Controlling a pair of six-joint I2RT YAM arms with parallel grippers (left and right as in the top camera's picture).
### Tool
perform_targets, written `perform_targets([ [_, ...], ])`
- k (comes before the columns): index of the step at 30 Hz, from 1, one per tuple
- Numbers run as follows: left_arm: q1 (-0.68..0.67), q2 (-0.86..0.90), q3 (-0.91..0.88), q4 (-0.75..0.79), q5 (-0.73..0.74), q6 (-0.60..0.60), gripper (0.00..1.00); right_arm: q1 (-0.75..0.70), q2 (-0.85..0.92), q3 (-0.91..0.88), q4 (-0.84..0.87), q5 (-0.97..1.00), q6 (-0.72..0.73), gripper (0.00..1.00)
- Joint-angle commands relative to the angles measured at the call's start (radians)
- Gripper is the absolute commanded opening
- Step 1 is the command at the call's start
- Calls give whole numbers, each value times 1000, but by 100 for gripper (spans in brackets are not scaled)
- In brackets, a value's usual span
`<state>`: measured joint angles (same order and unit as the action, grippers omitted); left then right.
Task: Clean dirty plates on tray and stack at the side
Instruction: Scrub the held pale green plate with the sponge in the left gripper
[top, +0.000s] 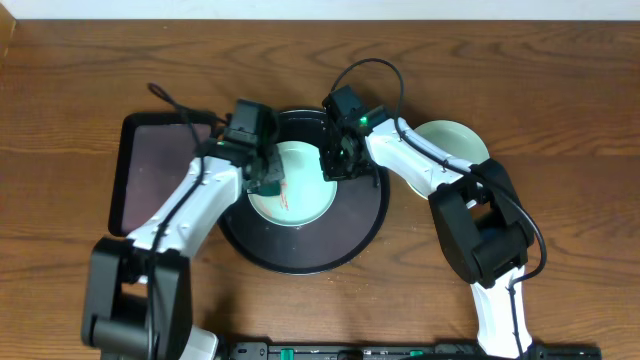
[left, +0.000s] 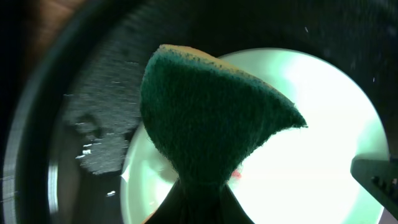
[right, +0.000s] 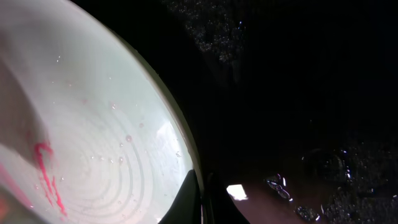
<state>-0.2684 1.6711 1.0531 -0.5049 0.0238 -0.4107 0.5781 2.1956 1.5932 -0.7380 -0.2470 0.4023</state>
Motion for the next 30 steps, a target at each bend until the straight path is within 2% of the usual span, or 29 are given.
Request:
perform_targets([
  [1, -31, 54, -4, 10, -2, 10, 7, 4, 32, -36, -4, 29, 12, 1],
  [6, -58, 126, -4, -2, 25, 6, 7, 4, 32, -36, -3, 29, 12, 1],
  [9, -67, 125, -4, -11, 168, 46, 8, 4, 32, -36, -3, 29, 12, 1],
  [12, -70, 125, -4, -6, 349, 162, 8, 4, 32, -36, -3, 29, 12, 1],
  [15, -69, 125, -4, -5, 396, 202, 8, 4, 32, -36, -3, 29, 11, 1],
  [19, -69, 125, -4, 28, 269, 166, 7, 4, 32, -36, -3, 29, 11, 1],
  [26, -69, 125, -4, 72, -228, -140, 7, 5, 32, -36, -3, 30, 8, 1],
  [28, -69, 125, -4, 68, -297, -193, 7, 4, 32, -36, -3, 29, 9, 1],
  [30, -69, 125, -4, 59, -297, -196, 7, 4, 32, -36, -3, 30, 9, 1],
])
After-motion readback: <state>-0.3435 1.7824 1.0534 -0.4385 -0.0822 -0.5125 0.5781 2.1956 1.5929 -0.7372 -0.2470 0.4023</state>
